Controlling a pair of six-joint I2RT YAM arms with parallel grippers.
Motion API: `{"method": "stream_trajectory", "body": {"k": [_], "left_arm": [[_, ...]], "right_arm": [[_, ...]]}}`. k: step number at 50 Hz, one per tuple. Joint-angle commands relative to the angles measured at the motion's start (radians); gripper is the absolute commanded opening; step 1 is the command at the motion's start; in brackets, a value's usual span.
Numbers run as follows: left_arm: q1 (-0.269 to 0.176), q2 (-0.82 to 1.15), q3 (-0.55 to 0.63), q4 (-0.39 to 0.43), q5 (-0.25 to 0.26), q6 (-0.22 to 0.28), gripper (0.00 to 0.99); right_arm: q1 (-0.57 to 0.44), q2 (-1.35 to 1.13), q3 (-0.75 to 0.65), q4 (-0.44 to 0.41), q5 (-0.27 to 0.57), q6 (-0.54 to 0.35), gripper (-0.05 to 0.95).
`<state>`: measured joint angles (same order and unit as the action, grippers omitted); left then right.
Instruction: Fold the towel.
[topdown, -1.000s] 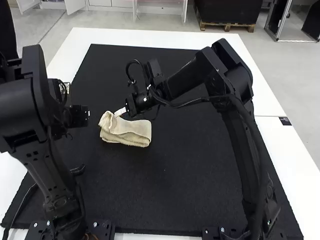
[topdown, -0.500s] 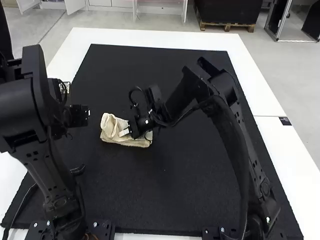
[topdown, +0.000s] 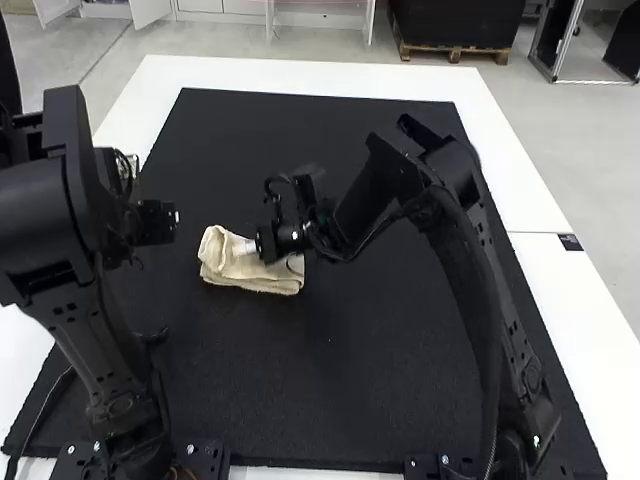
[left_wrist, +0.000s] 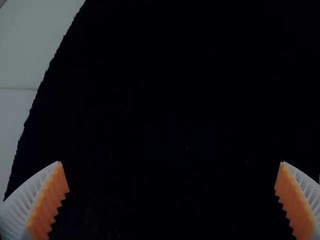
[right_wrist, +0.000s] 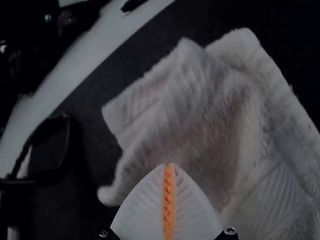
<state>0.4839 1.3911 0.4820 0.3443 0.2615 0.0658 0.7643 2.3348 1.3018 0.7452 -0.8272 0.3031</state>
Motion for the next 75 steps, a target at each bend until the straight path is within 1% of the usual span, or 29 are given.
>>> {"method": "stream_trajectory", "body": {"k": [1, 13, 16, 19, 26, 32, 33, 35, 41, 43, 54, 64, 68, 72, 75], "left_arm": [[-0.01, -0.056, 0.075, -0.007, 0.015, -0.018, 0.969], [-0.065, -0.124, 0.165, -0.093, 0.012, -0.044, 0.969], [-0.088, -0.152, 0.185, -0.111, 0.012, -0.066, 0.969], [-0.114, -0.176, 0.201, -0.131, 0.007, -0.069, 0.969], [-0.189, -0.239, 0.224, -0.172, -0.018, -0.077, 0.969], [-0.265, -0.305, 0.228, -0.186, -0.064, -0.08, 0.969], [-0.283, -0.32, 0.23, -0.192, -0.076, -0.086, 0.969], [-0.306, -0.339, 0.231, -0.197, -0.094, -0.098, 0.969], [-0.389, -0.392, 0.234, -0.215, -0.136, -0.133, 0.969], [-0.406, -0.412, 0.234, -0.215, -0.14, -0.144, 0.969], [-0.407, -0.521, 0.253, -0.22, -0.143, -0.146, 0.966], [-0.427, -0.624, 0.254, -0.238, -0.134, -0.15, 0.964], [-0.441, -0.676, 0.244, -0.242, -0.116, -0.15, 0.964], [-0.462, -0.727, 0.227, -0.226, -0.102, -0.176, 0.964], [-0.482, -0.762, 0.214, -0.209, -0.1, -0.204, 0.961]], "right_arm": [[-0.043, -0.16, 0.013, 0.025, -0.004, 0.097, 0.0], [-0.105, -0.348, -0.026, 0.02, -0.001, 0.097, 0.01], [-0.12, -0.407, -0.044, 0.019, -0.001, 0.099, 0.01], [-0.134, -0.459, -0.062, 0.019, 0.002, 0.103, 0.02], [-0.174, -0.591, -0.114, 0.02, 0.013, 0.105, 0.03], [-0.214, -0.71, -0.164, 0.026, 0.016, 0.128, 0.04], [-0.221, -0.732, -0.171, 0.026, 0.017, 0.131, 0.04], [-0.24, -0.778, -0.188, 0.026, 0.022, 0.146, 0.04], [-0.293, -0.893, -0.233, 0.025, 0.023, 0.154, 0.04], [-0.315, -0.93, -0.246, 0.025, 0.023, 0.156, 0.04], [-0.48, -1.178, -0.332, 0.025, 0.023, 0.212, 0.05], [-0.668, -1.431, -0.407, 0.022, -0.006, 0.343, 0.06], [-0.732, -1.517, -0.438, 0.017, -0.039, 0.386, 0.07], [-0.781, -1.574, -0.477, 0.031, -0.05, 0.449, 0.08], [-0.806, -1.602, -0.504, 0.04, -0.056, 0.452, 0.08]]}}
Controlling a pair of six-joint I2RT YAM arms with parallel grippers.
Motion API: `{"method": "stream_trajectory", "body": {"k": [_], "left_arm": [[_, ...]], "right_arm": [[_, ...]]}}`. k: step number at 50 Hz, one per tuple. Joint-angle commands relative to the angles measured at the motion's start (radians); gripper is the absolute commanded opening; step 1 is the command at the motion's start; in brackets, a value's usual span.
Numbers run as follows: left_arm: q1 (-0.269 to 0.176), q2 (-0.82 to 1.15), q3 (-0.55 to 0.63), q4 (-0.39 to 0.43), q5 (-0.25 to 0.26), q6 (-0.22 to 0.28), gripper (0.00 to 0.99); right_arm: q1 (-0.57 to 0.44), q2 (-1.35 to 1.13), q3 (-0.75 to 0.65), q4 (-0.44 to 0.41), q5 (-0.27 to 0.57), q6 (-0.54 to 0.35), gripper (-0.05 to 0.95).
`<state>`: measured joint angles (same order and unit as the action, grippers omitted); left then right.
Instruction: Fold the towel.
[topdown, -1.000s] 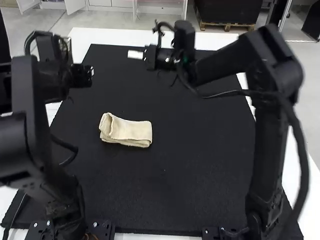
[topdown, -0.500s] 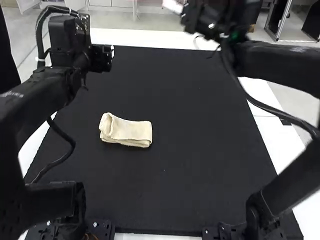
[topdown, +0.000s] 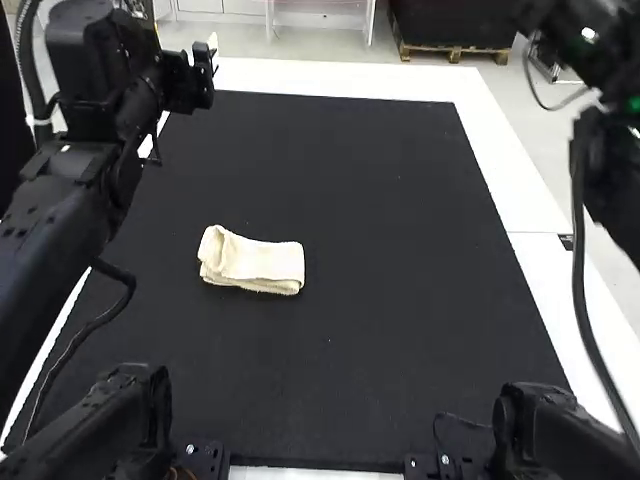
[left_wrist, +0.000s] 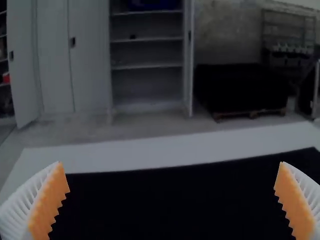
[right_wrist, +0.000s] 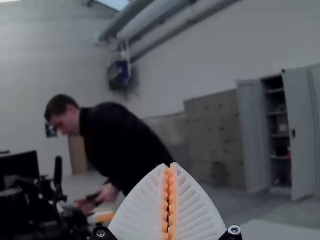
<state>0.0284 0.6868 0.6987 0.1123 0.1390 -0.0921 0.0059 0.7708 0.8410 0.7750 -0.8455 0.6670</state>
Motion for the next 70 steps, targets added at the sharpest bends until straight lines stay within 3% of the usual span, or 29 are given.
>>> {"method": "stream_trajectory", "body": {"k": [1, 8, 25, 44, 62, 64, 65, 67, 69, 70], "left_arm": [[-0.033, -0.069, -0.007, 0.027, 0.022, -0.047, 0.959], [-0.048, -0.139, -0.031, 0.032, 0.011, -0.051, 0.952], [0.002, -0.311, -0.097, 0.029, 0.016, -0.072, 0.952], [0.08, -0.503, -0.202, 0.009, 0.016, -0.072, 0.951], [0.079, -0.69, -0.242, -0.109, 0.017, -0.069, 0.952], [0.077, -0.69, -0.238, -0.117, 0.019, -0.06, 0.952], [0.077, -0.69, -0.237, -0.117, 0.017, -0.055, 0.952], [0.077, -0.69, -0.238, -0.115, 0.016, -0.04, 0.954], [0.077, -0.69, -0.242, -0.108, 0.014, -0.009, 0.959], [0.077, -0.69, -0.243, -0.102, 0.011, 0.009, 0.961]], "right_arm": [[-0.053, -0.044, -0.052, 0.017, -0.04, 0.089, 0.08], [-0.073, -0.082, -0.134, 0.029, -0.038, 0.097, 0.08], [-0.081, -0.26, -0.263, 0.035, -0.013, 0.117, 0.08], [-0.073, -0.554, -0.376, -0.071, -0.01, 0.132, 0.1], [-0.075, -0.766, -0.411, -0.16, 0.006, 0.118, 0.13], [-0.075, -0.768, -0.41, -0.157, 0.028, 0.106, 0.18], [-0.076, -0.766, -0.41, -0.155, 0.051, 0.092, 0.25], [-0.08, -0.766, -0.41, -0.152, 0.095, 0.077, 0.46], [-0.083, -0.768, -0.405, -0.149, 0.14, 0.04, 0.83], [-0.083, -0.768, -0.404, -0.151, 0.168, 0.019, 0.92]]}}
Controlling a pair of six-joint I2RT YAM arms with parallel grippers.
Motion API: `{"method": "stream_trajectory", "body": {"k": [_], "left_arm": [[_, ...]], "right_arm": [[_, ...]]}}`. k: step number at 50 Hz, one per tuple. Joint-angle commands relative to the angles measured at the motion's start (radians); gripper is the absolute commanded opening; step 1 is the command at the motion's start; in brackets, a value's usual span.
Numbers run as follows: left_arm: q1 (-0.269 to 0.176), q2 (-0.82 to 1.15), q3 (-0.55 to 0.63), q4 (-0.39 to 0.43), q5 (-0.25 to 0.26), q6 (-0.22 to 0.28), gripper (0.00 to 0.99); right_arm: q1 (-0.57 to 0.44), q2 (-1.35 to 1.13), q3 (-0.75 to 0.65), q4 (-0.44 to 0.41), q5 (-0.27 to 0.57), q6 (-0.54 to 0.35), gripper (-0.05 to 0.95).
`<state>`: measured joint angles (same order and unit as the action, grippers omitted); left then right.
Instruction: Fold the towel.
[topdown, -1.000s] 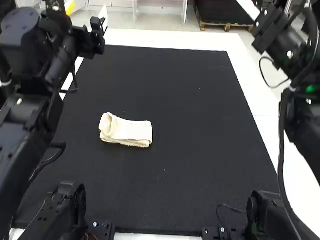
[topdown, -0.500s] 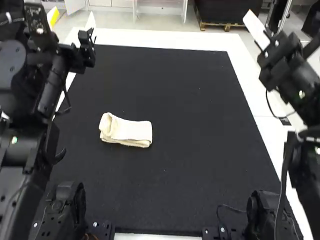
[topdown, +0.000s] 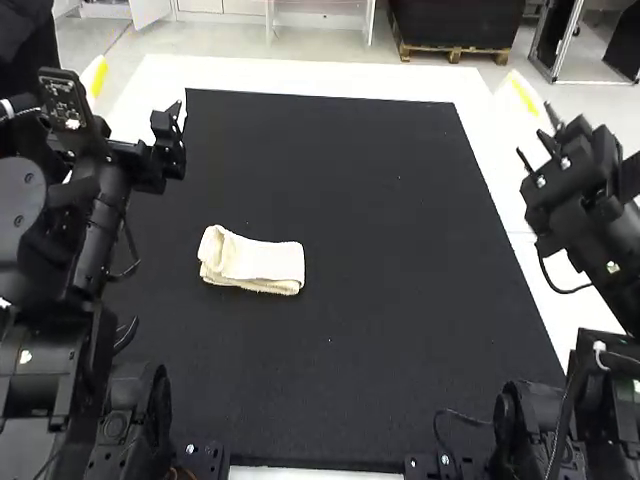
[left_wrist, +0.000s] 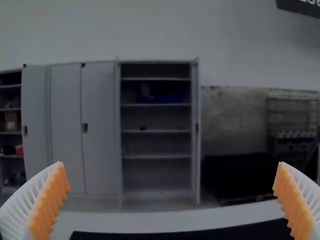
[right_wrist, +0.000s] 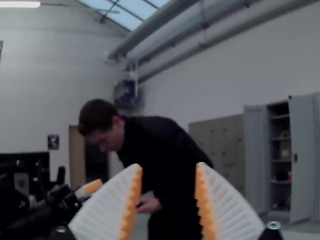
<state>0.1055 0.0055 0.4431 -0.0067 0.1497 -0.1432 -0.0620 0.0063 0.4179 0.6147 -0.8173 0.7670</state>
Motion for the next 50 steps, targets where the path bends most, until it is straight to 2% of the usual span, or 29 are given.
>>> {"method": "stream_trajectory", "body": {"k": [1, 3, 6, 8, 10, 12, 13, 17, 18, 21, 23, 27, 32, 35, 39, 41, 46, 50], "left_arm": [[0.0, -0.009, 0.011, 0.022, -0.001, 0.07, 0.961], [0.003, -0.009, -0.004, 0.057, -0.007, 0.106, 0.962], [0.003, -0.009, -0.038, 0.122, -0.006, 0.146, 0.962], [0.002, -0.009, -0.076, 0.183, -0.002, 0.174, 0.962], [0.0, -0.009, -0.121, 0.243, -0.004, 0.209, 0.964], [0.002, -0.009, -0.178, 0.326, -0.01, 0.215, 0.962], [0.002, -0.009, -0.202, 0.355, -0.015, 0.215, 0.961], [0.007, -0.009, -0.31, 0.513, -0.104, 0.212, 0.948], [0.007, -0.009, -0.345, 0.568, -0.142, 0.211, 0.933], [0.007, -0.007, -0.411, 0.652, -0.217, 0.212, 0.92], [0.005, -0.009, -0.446, 0.68, -0.24, 0.214, 0.92], [0.002, -0.009, -0.437, 0.539, -0.237, 0.209, 0.923], [0.002, -0.009, -0.44, 0.43, -0.236, 0.208, 0.959], [0.005, -0.009, -0.44, 0.363, -0.233, 0.206, 0.959], [0.005, -0.009, -0.44, 0.321, -0.233, 0.205, 0.961], [0.007, -0.009, -0.44, 0.317, -0.236, 0.192, 0.961], [0.007, -0.009, -0.44, 0.237, -0.239, 0.174, 0.961], [0.007, -0.009, -0.44, 0.149, -0.236, 0.166, 0.961]], "right_arm": [[-0.016, -0.003, 0.021, 0.01, 0.173, -0.11, 0.92], [-0.015, -0.002, 0.022, 0.003, 0.241, -0.183, 0.92], [-0.016, -0.003, 0.007, -0.035, 0.376, -0.359, 0.92], [-0.015, -0.002, -0.018, -0.047, 0.411, -0.419, 0.92], [-0.016, -0.003, -0.051, -0.041, 0.483, -0.454, 0.92], [-0.016, -0.003, -0.085, -0.043, 0.497, -0.469, 0.92], [-0.016, -0.003, -0.107, -0.044, 0.497, -0.505, 0.92], [-0.016, -0.003, -0.185, -0.038, 0.546, -0.58, 0.92], [-0.016, -0.003, -0.2, -0.026, 0.567, -0.581, 0.92], [-0.016, -0.003, -0.248, 0.033, 0.624, -0.589, 0.92], [-0.018, -0.003, -0.277, 0.036, 0.664, -0.617, 0.92], [-0.016, -0.003, -0.364, 0.036, 0.692, -0.627, 0.92], [-0.016, -0.003, -0.398, 0.049, 0.67, -0.61, 0.92], [-0.016, -0.003, -0.403, -0.007, 0.658, -0.638, 0.92], [-0.018, -0.003, -0.416, -0.046, 0.658, -0.664, 0.92], [-0.018, -0.003, -0.416, -0.124, 0.692, -0.686, 0.92], [-0.018, -0.003, -0.416, -0.294, 0.78, -0.696, 0.92], [-0.018, -0.003, -0.416, -0.402, 0.791, -0.703, 0.92]]}}
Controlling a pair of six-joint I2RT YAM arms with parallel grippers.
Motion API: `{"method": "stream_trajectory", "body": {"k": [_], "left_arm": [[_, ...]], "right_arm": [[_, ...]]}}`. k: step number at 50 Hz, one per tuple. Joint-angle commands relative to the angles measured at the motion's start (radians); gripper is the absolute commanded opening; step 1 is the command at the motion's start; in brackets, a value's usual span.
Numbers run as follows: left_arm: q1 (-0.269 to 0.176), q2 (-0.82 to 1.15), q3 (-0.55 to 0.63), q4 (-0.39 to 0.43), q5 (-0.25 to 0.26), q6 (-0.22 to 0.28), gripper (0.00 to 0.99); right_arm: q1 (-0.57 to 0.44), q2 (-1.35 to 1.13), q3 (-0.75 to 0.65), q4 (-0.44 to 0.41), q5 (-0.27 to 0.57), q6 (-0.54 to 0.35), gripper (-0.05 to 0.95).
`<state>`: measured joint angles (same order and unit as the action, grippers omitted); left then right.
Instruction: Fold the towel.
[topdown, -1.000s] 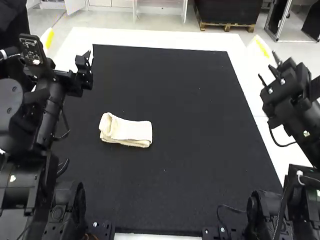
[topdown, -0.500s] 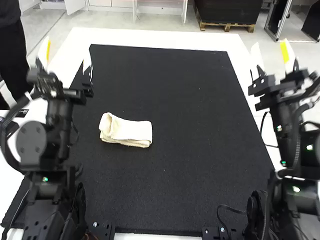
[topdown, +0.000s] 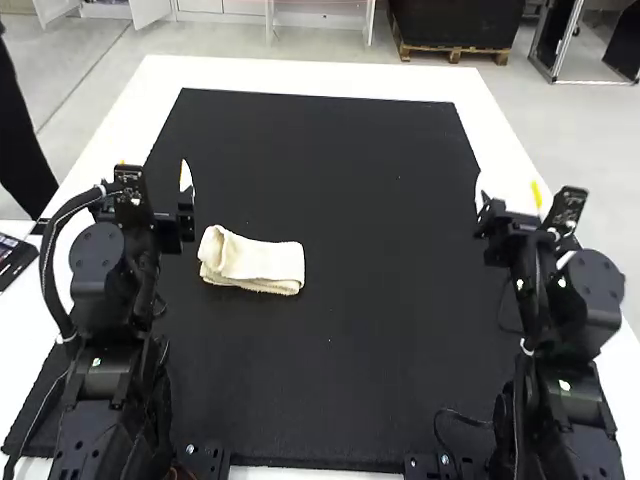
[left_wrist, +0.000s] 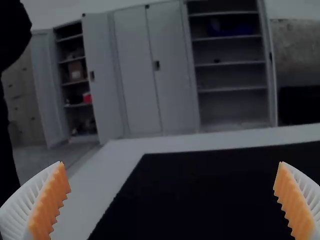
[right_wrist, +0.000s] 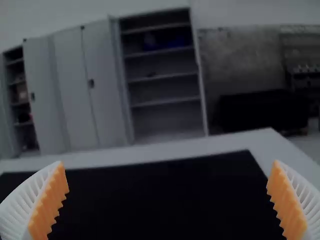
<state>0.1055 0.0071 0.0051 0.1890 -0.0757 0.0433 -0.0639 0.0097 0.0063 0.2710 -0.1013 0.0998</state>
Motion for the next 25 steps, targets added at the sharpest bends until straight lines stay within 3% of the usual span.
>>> {"method": "stream_trajectory", "body": {"k": [1, 5, 8, 25], "left_arm": [[0.007, -0.01, -0.004, -0.068, -0.012, -0.02, 0.961], [0.008, -0.01, -0.004, -0.149, -0.01, -0.039, 0.962], [0.007, -0.01, -0.004, -0.158, -0.012, -0.04, 0.964], [0.002, -0.01, -0.004, -0.163, -0.01, -0.042, 0.964]], "right_arm": [[-0.016, -0.007, -0.005, -0.093, 0.075, -0.043, 0.92], [-0.016, -0.007, -0.006, -0.2, 0.075, -0.077, 0.92], [-0.016, -0.007, -0.005, -0.27, 0.075, -0.089, 0.92], [-0.016, -0.007, -0.006, -0.273, 0.075, -0.104, 0.92]]}}
